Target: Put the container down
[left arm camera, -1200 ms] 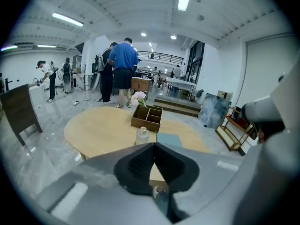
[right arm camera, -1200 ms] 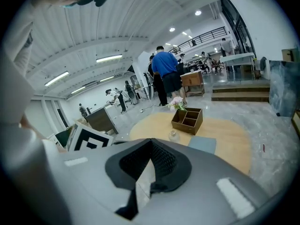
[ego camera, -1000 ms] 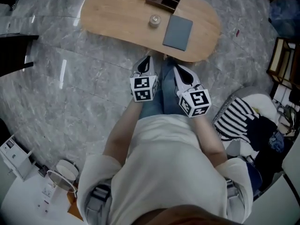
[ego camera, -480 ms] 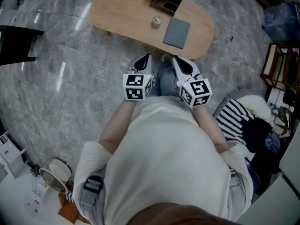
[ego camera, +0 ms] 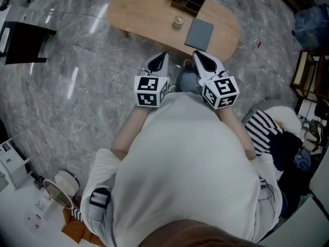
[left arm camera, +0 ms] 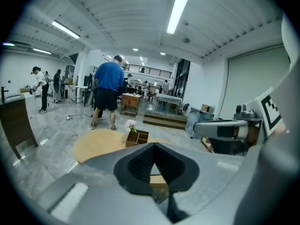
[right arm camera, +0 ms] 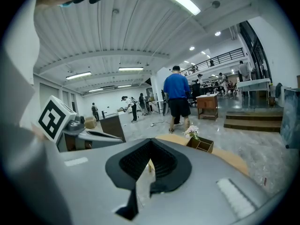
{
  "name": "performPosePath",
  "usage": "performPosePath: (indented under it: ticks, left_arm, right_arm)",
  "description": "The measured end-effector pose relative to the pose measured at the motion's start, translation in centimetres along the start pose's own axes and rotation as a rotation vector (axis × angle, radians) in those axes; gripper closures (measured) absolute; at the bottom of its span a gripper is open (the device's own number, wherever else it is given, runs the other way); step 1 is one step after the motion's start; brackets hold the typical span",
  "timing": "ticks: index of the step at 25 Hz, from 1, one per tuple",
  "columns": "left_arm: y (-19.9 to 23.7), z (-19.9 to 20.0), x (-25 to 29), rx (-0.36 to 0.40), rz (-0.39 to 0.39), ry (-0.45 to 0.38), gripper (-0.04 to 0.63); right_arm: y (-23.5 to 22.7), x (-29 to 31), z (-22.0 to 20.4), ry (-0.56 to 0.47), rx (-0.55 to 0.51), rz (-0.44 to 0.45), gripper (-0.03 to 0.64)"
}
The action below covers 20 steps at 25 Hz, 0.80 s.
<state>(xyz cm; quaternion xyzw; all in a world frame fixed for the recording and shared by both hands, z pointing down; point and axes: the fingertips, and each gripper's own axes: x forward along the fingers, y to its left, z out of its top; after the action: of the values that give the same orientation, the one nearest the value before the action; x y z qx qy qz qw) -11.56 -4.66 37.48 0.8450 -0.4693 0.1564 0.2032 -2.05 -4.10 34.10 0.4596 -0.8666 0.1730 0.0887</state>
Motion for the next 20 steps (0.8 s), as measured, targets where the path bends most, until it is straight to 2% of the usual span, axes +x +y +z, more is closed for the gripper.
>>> performPosePath:
  ticks: [4, 8, 20]
  left_arm:
    - [0.8, 0.2, -0.1, -0.021, 0.020, -0.015, 0.594]
    - [1.1, 0.3, -0.1, -0.036, 0.021, -0.016, 0.594]
    - [1.1, -1.4, 0.3, -0.077, 0.000, 0.019, 0.594]
  right_arm:
    - [-0.6, -0.2, -0.1, -0.012, -0.001, -0.019, 0.618]
    - [-0.7, -0.3, 0.0, -0.006, -0.044, -0.040, 0.620]
    - [-0.3, 0.0, -1.0, 0.010, -0.016, -0.024, 0.620]
